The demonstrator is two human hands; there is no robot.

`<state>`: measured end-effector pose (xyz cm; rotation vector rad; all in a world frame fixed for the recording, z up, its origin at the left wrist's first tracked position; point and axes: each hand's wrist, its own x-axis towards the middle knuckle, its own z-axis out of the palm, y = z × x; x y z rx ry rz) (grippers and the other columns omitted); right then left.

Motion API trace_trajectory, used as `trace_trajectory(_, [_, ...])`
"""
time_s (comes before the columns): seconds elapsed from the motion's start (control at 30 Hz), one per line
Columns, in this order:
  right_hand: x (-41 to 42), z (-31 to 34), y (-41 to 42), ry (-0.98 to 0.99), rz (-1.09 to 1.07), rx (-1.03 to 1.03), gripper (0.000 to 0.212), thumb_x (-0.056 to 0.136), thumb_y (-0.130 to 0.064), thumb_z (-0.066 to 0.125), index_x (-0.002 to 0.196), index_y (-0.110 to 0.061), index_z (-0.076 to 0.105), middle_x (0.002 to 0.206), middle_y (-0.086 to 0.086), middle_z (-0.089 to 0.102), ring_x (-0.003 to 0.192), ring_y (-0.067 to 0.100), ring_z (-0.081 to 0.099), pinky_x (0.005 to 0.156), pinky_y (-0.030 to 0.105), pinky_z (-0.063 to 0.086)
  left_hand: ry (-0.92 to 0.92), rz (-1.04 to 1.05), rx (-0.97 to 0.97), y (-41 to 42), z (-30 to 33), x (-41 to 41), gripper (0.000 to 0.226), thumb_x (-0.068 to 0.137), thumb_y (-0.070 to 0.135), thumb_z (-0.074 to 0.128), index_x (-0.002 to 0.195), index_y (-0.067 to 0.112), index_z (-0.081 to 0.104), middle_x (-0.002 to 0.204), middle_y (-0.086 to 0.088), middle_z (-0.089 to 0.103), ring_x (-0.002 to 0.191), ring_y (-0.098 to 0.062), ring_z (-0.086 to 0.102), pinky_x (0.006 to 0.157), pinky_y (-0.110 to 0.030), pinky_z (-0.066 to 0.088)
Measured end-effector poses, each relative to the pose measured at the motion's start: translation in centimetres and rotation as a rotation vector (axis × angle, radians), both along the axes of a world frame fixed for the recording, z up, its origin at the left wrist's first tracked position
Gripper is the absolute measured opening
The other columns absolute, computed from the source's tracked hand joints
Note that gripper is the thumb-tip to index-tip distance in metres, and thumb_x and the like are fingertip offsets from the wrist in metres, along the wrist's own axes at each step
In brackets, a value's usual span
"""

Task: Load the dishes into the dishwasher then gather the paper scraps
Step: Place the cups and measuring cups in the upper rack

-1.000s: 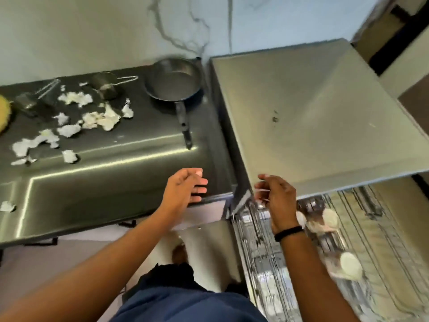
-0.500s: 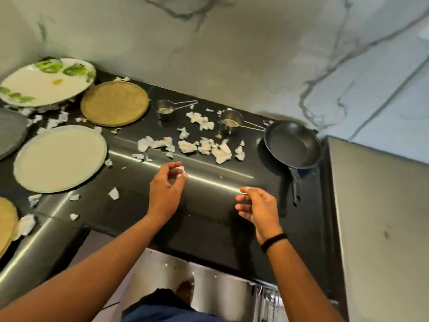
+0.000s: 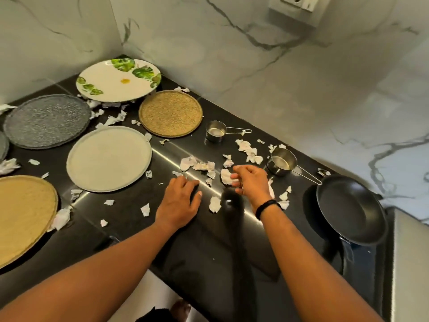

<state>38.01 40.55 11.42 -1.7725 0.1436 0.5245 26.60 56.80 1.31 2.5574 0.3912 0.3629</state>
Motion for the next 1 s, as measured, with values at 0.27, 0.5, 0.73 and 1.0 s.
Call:
trace_trajectory(0.27, [10.8,-1.9,5.2,-0.133,-0.243,-0.104,0.023,0.089,-0.023,0.064,0.11,-0.026,0.056,0.107,0.011,0.069,0.08,0.026,0.071,0.06,0.036,0.062,0.031,-0.006,0.064,-0.1,-0.1,0.2,0.045,0.095,0.038,0.048,0.131,0.015,0.063,0.101,-0.004,0.05,0.093,-0.02,0.047,0.086,-0.038,0.049])
trace_trajectory(0.5, [15.7,-2.2,6.7,0.078,-0.421,-0.072,0.032,0.101,-0.027,0.056,0.127,-0.01,0.051,0.093,0.005,0.064,0.06,0.019,0.068,0.042,0.022,0.051,0.064,-0.018,0.06,0.1,-0.1,0.3,0.046,0.096,0.039,0.047,0.133,0.017,0.062,0.102,-0.001,0.049,0.095,-0.018,0.047,0.086,-0.037,0.049])
trace_trajectory(0.73, [16.4,-2.5,7.4,0.218,-0.45,0.066,0.035,0.102,-0.016,0.053,0.135,-0.004,0.052,0.093,0.014,0.067,0.08,0.025,0.072,0.057,0.032,0.062,0.044,-0.021,0.062,0.1,-0.1,0.3,0.046,0.096,0.039,0.048,0.134,0.017,0.062,0.1,0.001,0.049,0.092,-0.016,0.045,0.082,-0.037,0.048])
trace_trajectory(1.0, [13.7,-2.5,6.5,0.286,-0.447,0.395,0.022,0.107,-0.021,0.046,0.102,-0.002,0.056,0.096,0.023,0.071,0.076,0.03,0.073,0.065,0.038,0.063,0.022,-0.023,0.066,0.2,-0.4,0.3,0.044,0.097,0.04,0.048,0.133,0.019,0.062,0.099,0.004,0.048,0.09,-0.014,0.044,0.081,-0.036,0.049])
